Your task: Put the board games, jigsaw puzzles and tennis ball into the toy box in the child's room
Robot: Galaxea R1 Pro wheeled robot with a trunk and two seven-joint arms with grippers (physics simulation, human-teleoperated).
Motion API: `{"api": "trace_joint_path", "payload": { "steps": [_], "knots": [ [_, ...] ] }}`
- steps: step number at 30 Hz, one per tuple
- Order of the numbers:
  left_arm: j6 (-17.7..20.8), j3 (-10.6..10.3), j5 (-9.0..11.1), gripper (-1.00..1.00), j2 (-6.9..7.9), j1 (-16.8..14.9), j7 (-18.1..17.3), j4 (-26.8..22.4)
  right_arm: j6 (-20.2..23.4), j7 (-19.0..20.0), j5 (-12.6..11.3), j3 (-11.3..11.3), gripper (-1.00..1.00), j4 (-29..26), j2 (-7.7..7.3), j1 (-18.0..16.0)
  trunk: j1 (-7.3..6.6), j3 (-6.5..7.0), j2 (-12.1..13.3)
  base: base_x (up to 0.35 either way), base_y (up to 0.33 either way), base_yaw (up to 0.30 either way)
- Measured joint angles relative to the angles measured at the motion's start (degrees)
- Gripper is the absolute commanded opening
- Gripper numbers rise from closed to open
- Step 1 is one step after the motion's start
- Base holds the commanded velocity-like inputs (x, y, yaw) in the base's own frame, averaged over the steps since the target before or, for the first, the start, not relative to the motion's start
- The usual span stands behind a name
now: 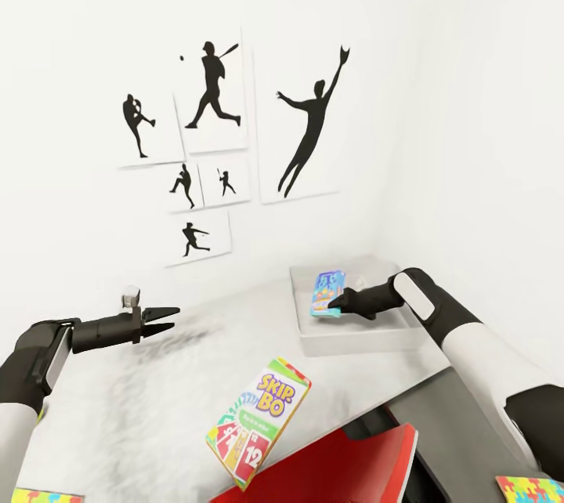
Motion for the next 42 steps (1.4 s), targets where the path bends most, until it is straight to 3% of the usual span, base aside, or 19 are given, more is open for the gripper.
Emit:
{"api": "trace_joint_path", "payload": {
  "steps": [7, 17, 28, 42],
  "knots": [
    [0.0, 0.0, 0.0, 1.00, -0.05, 0.0, 0.0, 0.0, 0.0, 0.3, 0.1, 0.0, -1.00, 0.0, -1.19, 0.0, 0.00, -0.66, 0.0, 0.000, 0.000, 0.000],
    [0.0, -0.1, 0.0, 1.00, -0.07, 0.0, 0.0, 0.0, 0.0, 0.3, 0.0, -0.2, -1.00, -0.2, -1.71, 0.0, 0.00, -1.60, 0.0, 0.000, 0.000, 0.000],
    [0.0, 0.0, 0.0, 1.00, -0.01, 0.0, 0.0, 0.0, 0.0, 0.4, 0.0, -0.6, -1.00, 0.1, -6.45, -2.9, 0.00, -2.63, 0.0, 0.000, 0.000, 0.000],
    [0.0, 0.0, 0.0, 1.00, 0.01, 0.0, 0.0, 0.0, 0.0, 0.5, 0.0, -0.2, -1.00, 2.6, -6.89, -6.0, 0.00, -3.93, 0.0, 0.000, 0.000, 0.000]
  ]
}}
